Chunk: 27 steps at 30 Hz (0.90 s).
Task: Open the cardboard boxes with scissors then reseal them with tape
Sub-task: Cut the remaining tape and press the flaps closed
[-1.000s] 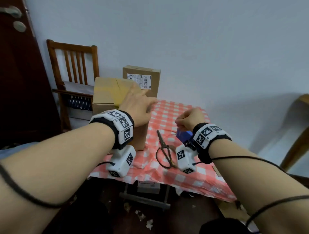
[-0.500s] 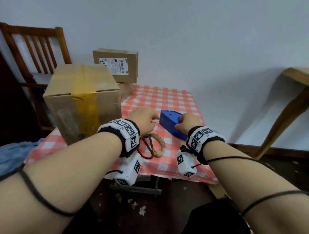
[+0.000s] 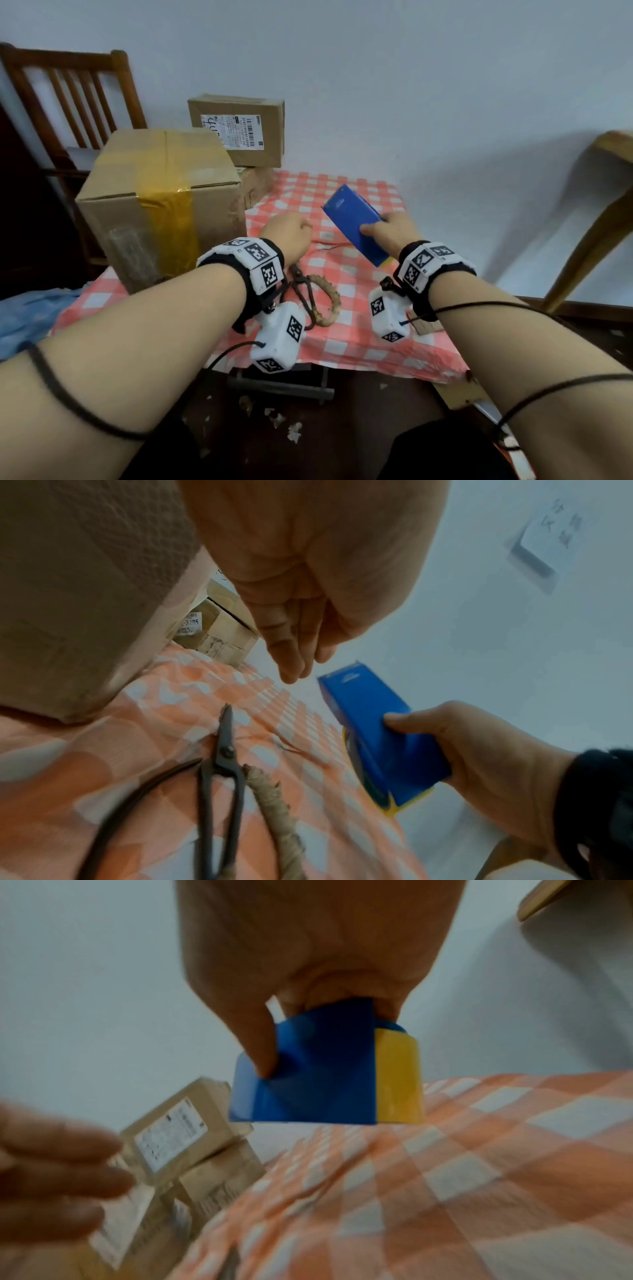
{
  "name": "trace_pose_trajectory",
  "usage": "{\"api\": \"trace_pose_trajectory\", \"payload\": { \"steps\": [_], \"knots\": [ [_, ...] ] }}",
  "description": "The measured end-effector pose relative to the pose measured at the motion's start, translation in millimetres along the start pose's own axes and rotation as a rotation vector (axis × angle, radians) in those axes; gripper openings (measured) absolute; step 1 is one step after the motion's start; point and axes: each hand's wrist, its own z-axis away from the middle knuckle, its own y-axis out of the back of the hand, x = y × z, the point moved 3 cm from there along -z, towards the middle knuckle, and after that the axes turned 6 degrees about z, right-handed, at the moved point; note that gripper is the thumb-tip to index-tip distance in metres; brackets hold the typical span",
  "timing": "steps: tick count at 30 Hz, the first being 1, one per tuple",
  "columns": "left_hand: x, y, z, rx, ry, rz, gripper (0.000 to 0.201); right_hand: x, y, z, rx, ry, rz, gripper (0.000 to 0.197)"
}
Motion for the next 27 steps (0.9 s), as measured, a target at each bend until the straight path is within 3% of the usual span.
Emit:
{"api": "trace_pose_trajectory", "payload": {
  "steps": [2,5,9,12,22,24,27],
  "knots": [
    [2,0,0,0.032,0.134,0.294,0.027,-5,18,8,0.065,-0.067,-0.219,0.023],
    [11,2,9,0.008,0.368,0.732,0.039,-10,34,22,0.113,-0.055,-0.298,0.035],
    [21,2,29,-0.245,0.543,0.983,0.092,-17,37,39,0.107,-0.04,-0.444,0.034],
    [27,5,36,-0.288,0.541,1.04,0.104,-21,40,47,0.047,-0.113,-0.491,0.032],
    [33,23,40,-0.143,0.466,1.046,0.086,-32,45,53,0.047,-0.106,-0.49,0.034],
    [33,26,41,-0.123,0.452,1.056,0.07,-31,46,54,0.048,-0.099,-0.477,0.032],
    [37,26,42,-0.117,0.379,1.004,0.032,-29,49,54,0.057,-0.068,-0.428,0.032]
  ]
}}
